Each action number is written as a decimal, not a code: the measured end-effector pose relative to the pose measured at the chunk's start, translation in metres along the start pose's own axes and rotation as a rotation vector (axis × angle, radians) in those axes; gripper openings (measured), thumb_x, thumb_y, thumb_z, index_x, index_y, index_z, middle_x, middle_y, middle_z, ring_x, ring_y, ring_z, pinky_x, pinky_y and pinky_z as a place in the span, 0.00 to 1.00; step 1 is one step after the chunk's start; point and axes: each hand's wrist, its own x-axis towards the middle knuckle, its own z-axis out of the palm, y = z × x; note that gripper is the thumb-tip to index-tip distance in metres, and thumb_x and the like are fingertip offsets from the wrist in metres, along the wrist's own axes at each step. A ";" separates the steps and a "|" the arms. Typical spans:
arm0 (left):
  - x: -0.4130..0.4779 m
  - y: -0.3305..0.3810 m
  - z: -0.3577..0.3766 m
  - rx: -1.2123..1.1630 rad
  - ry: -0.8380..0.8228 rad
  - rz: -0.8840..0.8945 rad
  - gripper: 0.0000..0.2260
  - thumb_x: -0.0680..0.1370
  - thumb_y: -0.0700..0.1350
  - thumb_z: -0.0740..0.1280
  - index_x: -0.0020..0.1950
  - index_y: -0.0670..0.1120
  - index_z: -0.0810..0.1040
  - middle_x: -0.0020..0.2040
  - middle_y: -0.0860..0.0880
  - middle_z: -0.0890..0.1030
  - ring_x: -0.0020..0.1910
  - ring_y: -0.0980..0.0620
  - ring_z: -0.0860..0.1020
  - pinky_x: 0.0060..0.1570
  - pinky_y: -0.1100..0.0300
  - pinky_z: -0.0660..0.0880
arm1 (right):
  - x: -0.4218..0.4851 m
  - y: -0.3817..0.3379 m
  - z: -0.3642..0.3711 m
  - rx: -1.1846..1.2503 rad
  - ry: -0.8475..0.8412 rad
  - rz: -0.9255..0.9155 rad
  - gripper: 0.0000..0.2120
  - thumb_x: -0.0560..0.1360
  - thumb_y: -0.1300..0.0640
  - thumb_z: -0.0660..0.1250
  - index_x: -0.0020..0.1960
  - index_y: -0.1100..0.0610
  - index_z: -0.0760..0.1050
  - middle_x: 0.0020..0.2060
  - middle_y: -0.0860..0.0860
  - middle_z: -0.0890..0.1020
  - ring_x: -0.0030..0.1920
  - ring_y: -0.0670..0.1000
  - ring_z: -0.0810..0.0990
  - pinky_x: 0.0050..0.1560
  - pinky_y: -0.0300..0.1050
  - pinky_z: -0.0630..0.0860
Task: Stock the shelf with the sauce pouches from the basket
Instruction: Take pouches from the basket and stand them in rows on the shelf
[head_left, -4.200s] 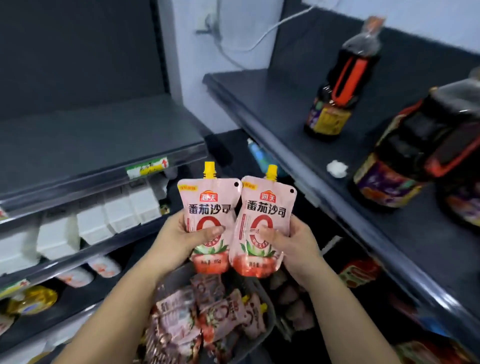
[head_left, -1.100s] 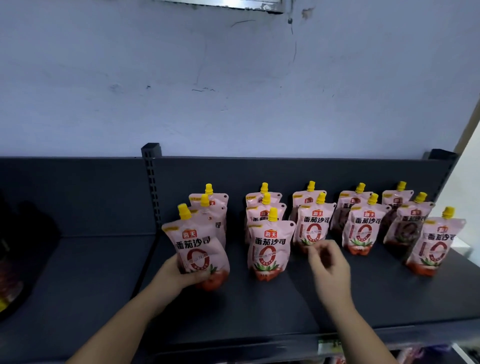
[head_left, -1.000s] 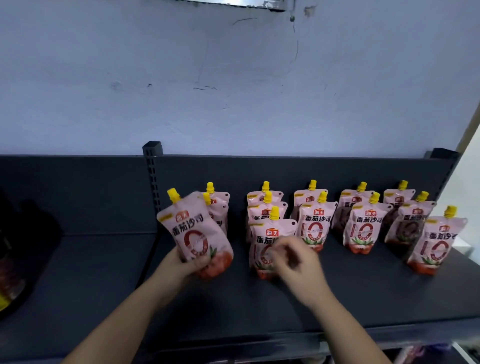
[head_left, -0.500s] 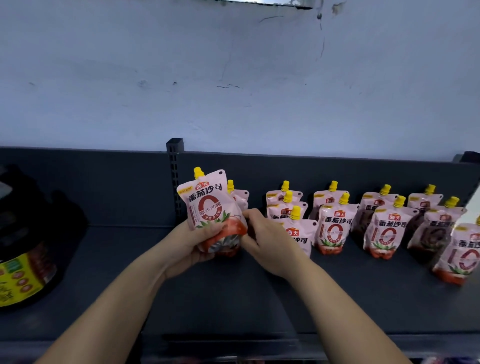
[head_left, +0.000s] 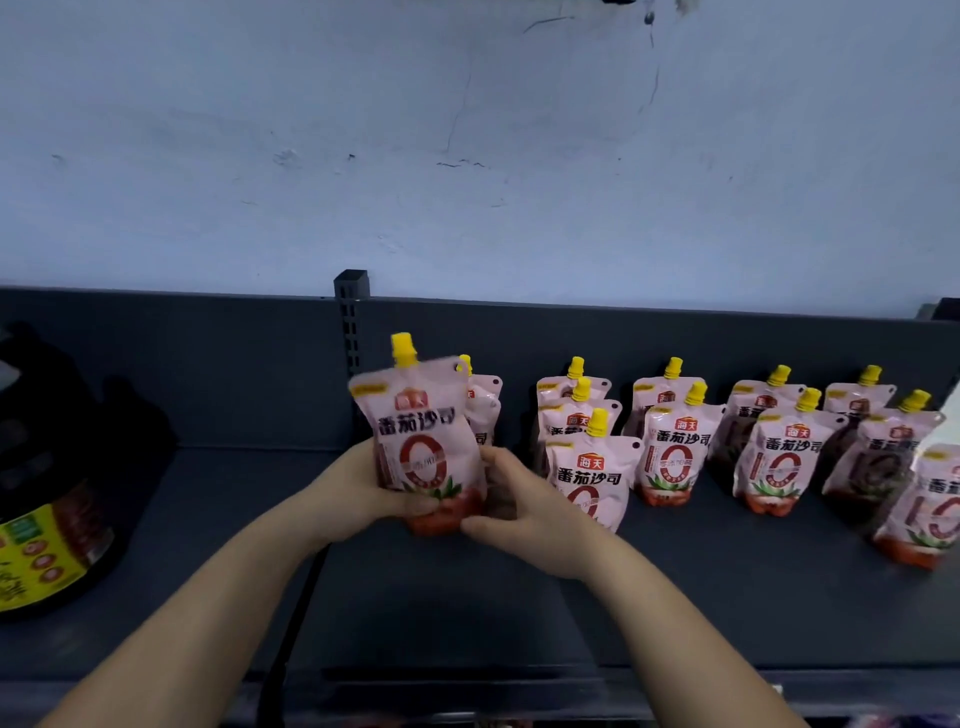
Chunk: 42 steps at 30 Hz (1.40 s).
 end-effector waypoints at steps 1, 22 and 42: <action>0.005 -0.007 0.004 0.059 0.014 0.001 0.21 0.68 0.33 0.77 0.58 0.45 0.80 0.54 0.49 0.86 0.54 0.53 0.83 0.47 0.65 0.80 | 0.003 0.006 0.007 0.001 0.035 0.021 0.25 0.75 0.49 0.70 0.68 0.39 0.65 0.60 0.37 0.79 0.62 0.36 0.77 0.62 0.35 0.74; 0.034 -0.100 0.032 0.208 0.238 -0.061 0.26 0.67 0.34 0.78 0.60 0.52 0.75 0.53 0.54 0.83 0.52 0.62 0.81 0.48 0.70 0.77 | 0.031 0.074 0.054 0.137 0.483 0.199 0.15 0.77 0.54 0.71 0.61 0.55 0.72 0.56 0.48 0.83 0.57 0.44 0.81 0.57 0.39 0.78; 0.037 -0.095 0.028 0.281 0.146 -0.092 0.30 0.70 0.38 0.77 0.66 0.56 0.69 0.56 0.60 0.79 0.56 0.64 0.76 0.55 0.70 0.71 | 0.062 0.028 0.030 0.496 0.641 0.212 0.13 0.80 0.44 0.62 0.45 0.48 0.81 0.44 0.49 0.87 0.47 0.47 0.85 0.49 0.44 0.83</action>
